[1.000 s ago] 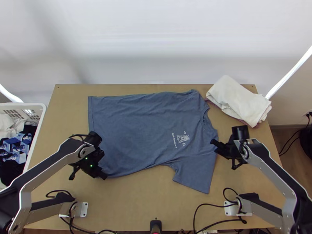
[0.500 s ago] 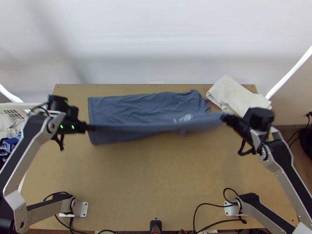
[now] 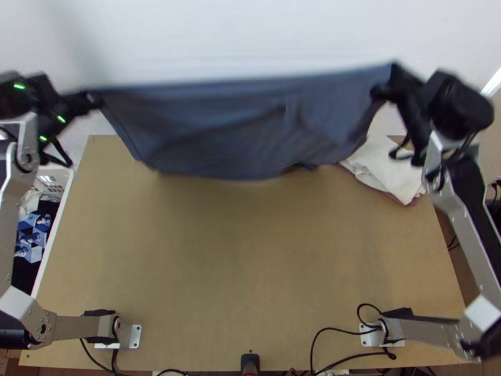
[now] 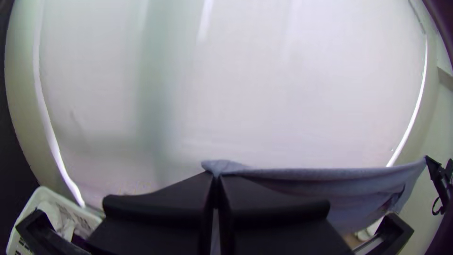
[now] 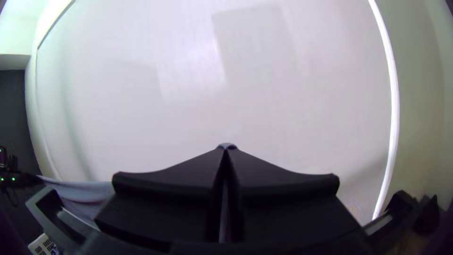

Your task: Fold the t-shirt

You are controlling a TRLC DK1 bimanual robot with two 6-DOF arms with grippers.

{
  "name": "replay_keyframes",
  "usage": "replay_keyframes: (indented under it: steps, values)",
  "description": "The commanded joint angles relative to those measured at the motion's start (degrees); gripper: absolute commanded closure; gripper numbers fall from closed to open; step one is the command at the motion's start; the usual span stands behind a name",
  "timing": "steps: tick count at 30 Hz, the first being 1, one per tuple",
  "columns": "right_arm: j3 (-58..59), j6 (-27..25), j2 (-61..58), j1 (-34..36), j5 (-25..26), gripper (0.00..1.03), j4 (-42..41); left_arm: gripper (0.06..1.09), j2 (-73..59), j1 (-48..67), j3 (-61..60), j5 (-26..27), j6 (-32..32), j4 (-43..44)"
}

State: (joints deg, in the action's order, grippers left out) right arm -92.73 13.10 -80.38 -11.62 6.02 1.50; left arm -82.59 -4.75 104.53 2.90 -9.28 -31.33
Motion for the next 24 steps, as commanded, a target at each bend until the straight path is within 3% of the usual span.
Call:
replay_keyframes:
  steps: [1,6,12,20,24]
  values:
    - [-10.10,-5.37,-3.73,0.28,1.36,1.00,-4.75,1.05,2.08,-2.01,4.28,-2.54,-2.24,7.25]
    - [-20.83,-6.42,-5.67,0.45,1.80,1.00,-6.16,1.05,3.48,-2.54,8.94,-5.44,-2.06,14.02]
    - [-22.58,-6.69,4.00,-0.25,1.71,1.00,-4.57,1.05,11.04,-2.89,9.02,-5.80,-1.71,17.45]
    - [-17.66,-6.25,25.62,-7.37,1.62,1.00,12.83,1.05,30.29,-1.57,3.66,-5.62,-2.59,13.67]
    - [-15.55,-3.70,33.27,-7.02,1.71,1.00,23.11,1.05,39.43,-1.05,-3.54,-3.60,-2.24,7.69]
